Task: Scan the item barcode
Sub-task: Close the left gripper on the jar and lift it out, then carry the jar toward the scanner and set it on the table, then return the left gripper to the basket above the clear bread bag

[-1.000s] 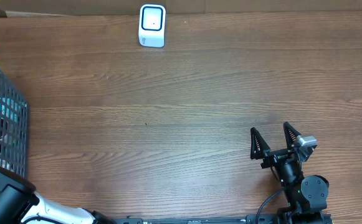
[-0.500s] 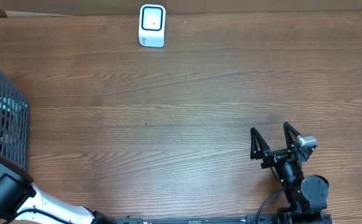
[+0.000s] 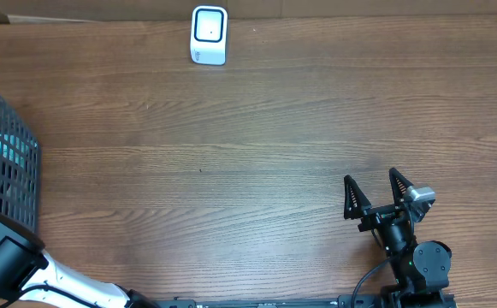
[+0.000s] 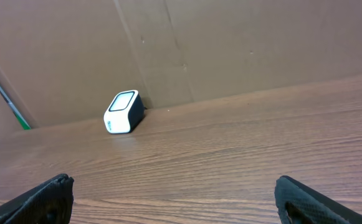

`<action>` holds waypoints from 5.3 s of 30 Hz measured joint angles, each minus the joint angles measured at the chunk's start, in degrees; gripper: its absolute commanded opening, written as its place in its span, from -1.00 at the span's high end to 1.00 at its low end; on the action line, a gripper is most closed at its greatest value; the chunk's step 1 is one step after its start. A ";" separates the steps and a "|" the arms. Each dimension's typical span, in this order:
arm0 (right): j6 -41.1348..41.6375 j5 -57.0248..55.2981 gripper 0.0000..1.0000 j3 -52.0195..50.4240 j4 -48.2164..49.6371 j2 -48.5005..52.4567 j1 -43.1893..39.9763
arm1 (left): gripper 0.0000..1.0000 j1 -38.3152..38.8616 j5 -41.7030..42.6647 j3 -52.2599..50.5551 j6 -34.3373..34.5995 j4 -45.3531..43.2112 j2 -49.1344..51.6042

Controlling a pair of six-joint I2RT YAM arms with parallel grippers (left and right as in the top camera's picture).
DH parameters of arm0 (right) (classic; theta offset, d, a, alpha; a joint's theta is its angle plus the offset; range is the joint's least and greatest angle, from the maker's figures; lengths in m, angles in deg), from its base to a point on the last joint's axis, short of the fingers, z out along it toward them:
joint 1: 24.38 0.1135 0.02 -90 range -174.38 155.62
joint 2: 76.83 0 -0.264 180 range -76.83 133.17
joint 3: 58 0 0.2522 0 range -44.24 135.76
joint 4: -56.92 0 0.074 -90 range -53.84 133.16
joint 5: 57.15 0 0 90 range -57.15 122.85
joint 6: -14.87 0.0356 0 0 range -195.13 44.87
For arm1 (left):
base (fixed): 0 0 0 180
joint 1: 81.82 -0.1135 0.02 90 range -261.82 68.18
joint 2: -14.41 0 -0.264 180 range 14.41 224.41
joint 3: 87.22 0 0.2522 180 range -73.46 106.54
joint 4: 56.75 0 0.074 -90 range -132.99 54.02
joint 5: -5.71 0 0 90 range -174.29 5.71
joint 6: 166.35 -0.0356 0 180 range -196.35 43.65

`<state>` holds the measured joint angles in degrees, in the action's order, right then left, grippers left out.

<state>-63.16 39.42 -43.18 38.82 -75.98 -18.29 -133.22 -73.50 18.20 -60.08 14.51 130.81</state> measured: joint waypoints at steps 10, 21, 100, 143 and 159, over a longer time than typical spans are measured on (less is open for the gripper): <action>-0.02 -0.02 -1.00 0.00 0.00 0.00 0.00 | 0.14 0.04 0.68 16.22 0.00 11.91 0.72; 0.02 -0.02 -1.00 0.00 0.00 0.00 0.02 | 0.07 2.56 6.60 34.73 0.00 17.40 -5.05; 0.00 -0.02 -1.00 0.00 0.00 0.00 0.02 | -0.74 49.37 -11.30 48.35 5.77 23.82 -11.74; -0.02 -0.02 -1.00 0.00 -0.02 0.00 0.00 | -0.69 -1.51 -21.44 -7.87 -8.24 -7.65 -14.49; 0.00 0.00 -1.00 0.00 0.00 0.00 0.00 | -0.60 -1.57 -25.40 -18.14 -16.17 -23.28 -14.49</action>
<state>-63.16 39.42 -43.18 38.82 -75.98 -18.29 -134.79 -98.90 0.06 -76.25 -8.77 116.32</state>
